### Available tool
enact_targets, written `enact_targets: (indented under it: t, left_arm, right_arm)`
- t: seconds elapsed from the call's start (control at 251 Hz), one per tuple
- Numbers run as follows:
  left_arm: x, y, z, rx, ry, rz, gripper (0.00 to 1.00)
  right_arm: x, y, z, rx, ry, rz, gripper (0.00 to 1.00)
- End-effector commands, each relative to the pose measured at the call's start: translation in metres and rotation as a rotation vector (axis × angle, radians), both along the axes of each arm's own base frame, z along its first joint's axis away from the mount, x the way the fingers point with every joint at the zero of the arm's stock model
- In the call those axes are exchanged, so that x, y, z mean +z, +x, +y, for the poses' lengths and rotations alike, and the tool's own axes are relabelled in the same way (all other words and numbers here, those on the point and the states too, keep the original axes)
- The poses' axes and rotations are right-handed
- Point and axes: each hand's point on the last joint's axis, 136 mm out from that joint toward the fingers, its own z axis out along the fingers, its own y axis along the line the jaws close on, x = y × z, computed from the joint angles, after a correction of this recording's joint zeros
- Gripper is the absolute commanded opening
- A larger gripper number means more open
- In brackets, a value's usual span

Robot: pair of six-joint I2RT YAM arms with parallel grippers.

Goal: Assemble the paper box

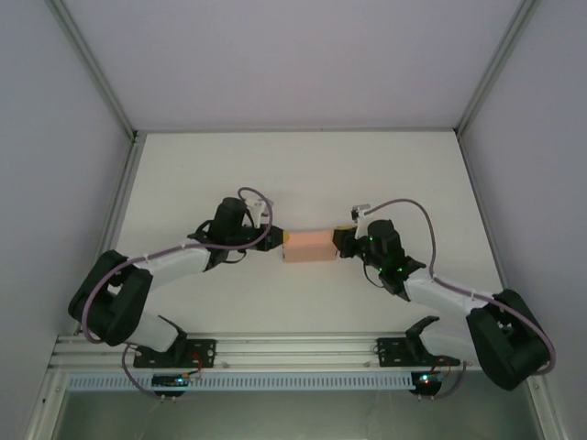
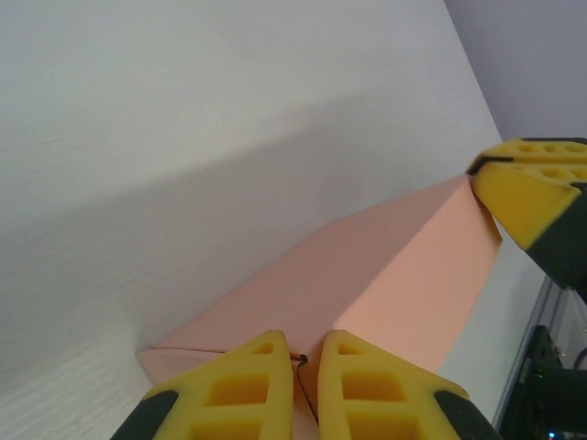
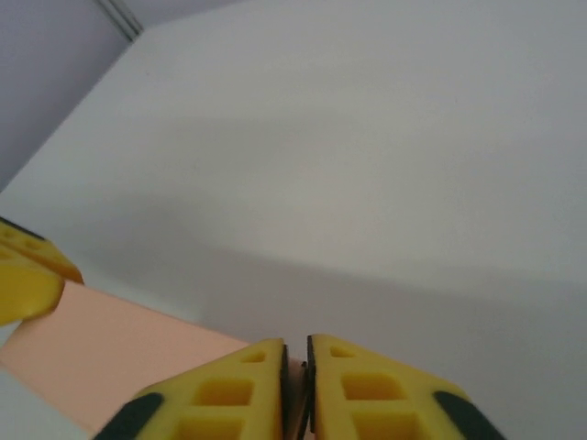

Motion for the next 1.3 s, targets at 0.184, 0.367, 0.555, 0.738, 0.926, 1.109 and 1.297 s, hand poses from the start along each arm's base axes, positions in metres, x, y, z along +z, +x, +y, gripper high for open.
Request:
enact_targets:
  t: [0.184,0.367,0.555,0.738,0.926,1.109,1.297]
  left_arm:
    - [-0.061,-0.028,0.024,-0.004,0.303,0.135,0.19]
    - [-0.04,-0.02,0.017,-0.015,0.336,0.069,0.49]
    - [-0.003,0.002,0.016,0.024,0.356,-0.02,0.9]
    - [0.044,0.025,0.019,0.088,0.366,-0.138,0.99]
    - [0.057,0.043,0.054,0.216,0.423,-0.168,1.0]
    - [0.045,0.04,0.093,0.314,0.471,-0.134,1.0]
    - [0.033,0.027,0.121,0.375,0.519,-0.111,1.0]
  right_arm:
    - [-0.005,-0.024,-0.018,-0.01,-0.086,0.249,0.45]
    - [0.007,-0.02,-0.013,0.007,-0.097,0.306,0.7]
    - [0.031,-0.009,-0.002,0.085,-0.089,0.242,0.99]
    - [0.057,-0.002,0.014,0.28,-0.197,0.073,0.99]
    - [0.062,-0.03,0.037,0.652,-0.346,-0.038,0.99]
    - [0.031,-0.04,0.037,0.887,-0.67,-0.07,0.99]
    - [0.002,-0.038,0.036,1.015,-0.886,-0.055,0.99]
